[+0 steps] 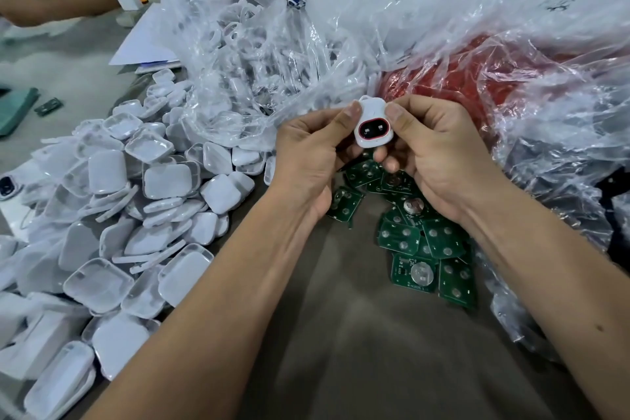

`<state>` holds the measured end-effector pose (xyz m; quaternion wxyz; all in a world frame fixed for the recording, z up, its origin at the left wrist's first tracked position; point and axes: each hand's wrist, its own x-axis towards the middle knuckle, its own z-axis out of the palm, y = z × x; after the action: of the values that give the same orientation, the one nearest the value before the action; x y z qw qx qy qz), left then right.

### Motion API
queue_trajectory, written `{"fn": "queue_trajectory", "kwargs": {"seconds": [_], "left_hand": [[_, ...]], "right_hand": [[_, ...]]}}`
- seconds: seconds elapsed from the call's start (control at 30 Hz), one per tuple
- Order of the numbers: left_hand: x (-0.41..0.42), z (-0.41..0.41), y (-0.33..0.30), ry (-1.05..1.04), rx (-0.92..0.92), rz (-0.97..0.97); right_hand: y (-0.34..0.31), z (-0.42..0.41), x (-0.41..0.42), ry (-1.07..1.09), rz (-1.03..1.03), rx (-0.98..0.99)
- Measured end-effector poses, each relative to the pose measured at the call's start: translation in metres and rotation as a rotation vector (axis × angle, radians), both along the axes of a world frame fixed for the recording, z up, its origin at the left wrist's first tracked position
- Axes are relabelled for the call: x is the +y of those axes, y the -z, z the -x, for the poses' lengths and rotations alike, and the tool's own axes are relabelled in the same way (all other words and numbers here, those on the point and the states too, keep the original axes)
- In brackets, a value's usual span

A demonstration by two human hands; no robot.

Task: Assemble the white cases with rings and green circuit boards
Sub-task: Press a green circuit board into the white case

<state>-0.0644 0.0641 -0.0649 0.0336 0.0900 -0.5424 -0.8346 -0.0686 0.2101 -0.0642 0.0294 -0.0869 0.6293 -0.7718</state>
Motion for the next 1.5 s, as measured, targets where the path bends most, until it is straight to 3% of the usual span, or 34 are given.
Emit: {"fn": "queue_trajectory", "kwargs": {"seconds": [0.4, 0.63, 0.87, 1.07, 1.3, 1.5], "left_hand": [[-0.001, 0.0, 0.0, 0.089, -0.097, -0.175], [-0.003, -0.004, -0.005, 0.06, -0.096, -0.078], [0.001, -0.007, -0.011, 0.09, -0.116, -0.083], [0.012, 0.001, -0.028, 0.09, -0.122, -0.067], [0.052, 0.055, -0.089, -0.014, 0.057, 0.078], [0.072, 0.142, -0.113, -0.087, -0.006, 0.164]], "right_hand": [[0.005, 0.003, -0.002, 0.155, -0.038, 0.081], [0.0, 0.003, 0.001, -0.023, 0.04, -0.04], [-0.004, 0.001, 0.004, 0.076, -0.044, 0.021], [-0.019, -0.001, 0.007, 0.15, 0.017, 0.012], [-0.086, 0.049, 0.016, 0.314, 0.175, -0.171], [-0.121, 0.124, 0.027, 0.263, 0.307, -0.307]]}}
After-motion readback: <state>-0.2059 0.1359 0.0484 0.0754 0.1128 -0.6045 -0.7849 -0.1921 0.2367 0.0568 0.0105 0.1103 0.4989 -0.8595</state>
